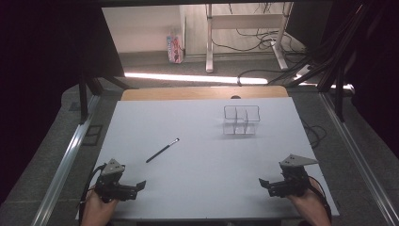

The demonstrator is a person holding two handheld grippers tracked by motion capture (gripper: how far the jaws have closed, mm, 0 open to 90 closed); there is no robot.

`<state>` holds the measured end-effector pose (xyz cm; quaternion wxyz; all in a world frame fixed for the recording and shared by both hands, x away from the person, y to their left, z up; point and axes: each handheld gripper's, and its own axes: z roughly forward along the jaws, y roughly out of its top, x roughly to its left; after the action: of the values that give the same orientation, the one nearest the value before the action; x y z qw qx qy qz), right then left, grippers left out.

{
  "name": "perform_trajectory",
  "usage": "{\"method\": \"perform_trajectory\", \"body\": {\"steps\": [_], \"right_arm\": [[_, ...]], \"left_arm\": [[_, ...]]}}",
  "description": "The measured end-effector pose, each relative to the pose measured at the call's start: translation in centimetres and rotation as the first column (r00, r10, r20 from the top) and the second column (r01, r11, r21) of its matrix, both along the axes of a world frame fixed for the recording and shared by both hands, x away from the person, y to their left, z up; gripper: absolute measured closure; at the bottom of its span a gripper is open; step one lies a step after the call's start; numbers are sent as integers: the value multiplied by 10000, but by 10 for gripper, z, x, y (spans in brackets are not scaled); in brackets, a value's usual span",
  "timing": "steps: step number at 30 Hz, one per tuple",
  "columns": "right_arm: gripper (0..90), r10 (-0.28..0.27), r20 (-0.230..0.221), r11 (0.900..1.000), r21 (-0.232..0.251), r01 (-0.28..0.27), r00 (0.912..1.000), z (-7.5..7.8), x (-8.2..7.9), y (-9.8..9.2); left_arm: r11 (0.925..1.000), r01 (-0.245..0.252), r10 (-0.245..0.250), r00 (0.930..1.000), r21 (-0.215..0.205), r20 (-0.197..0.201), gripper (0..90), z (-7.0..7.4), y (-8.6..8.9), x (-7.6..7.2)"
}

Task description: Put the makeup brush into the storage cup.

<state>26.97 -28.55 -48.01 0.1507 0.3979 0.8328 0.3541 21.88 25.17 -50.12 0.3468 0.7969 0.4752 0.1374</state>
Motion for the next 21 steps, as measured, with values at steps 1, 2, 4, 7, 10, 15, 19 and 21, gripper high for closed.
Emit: {"method": "perform_trajectory", "body": {"steps": [1, 2, 4, 7, 10, 15, 19, 21], "right_arm": [[0, 2, 13, 10000, -9, -2, 10000, 0, 0, 0], [0, 12, 11, 10000, -15, -12, 10000, 0, 0, 0], [0, 17, 11, 10000, -26, -17, 10000, 0, 0, 1], [0, 5, -8, 10000, 12, -5, 10000, 0, 0, 1], [0, 4, 10, 10000, -11, -4, 10000, 0, 0, 1], [0, -17, -55, 10000, 40, 17, 10000, 1, 0, 1], [0, -55, -91, 10000, 76, 56, 9999, 1, 0, 1], [0, -58, -85, 10000, 71, 58, 9999, 1, 0, 1]], "left_arm": [[10000, -20, 20, 10000, 14, -9, 1, 0, 0, 0], [9999, -109, 109, 9999, 65, 11, 1, 2, -1, 1], [9997, -183, 182, 9998, 142, 56, 1, 3, 0, 2], [9994, -276, 275, 9996, 186, 57, 1, 5, 0, 4], [9990, -399, 399, 9992, 223, 16, 4, 8, 1, 8], [9990, -400, 401, 9992, 185, -43, 7, 9, 2, 13], [9988, -424, 425, 9991, 244, -37, 6, 10, 2, 18], [9989, -414, 415, 9991, 237, -46, 5, 10, 1, 20]]}}
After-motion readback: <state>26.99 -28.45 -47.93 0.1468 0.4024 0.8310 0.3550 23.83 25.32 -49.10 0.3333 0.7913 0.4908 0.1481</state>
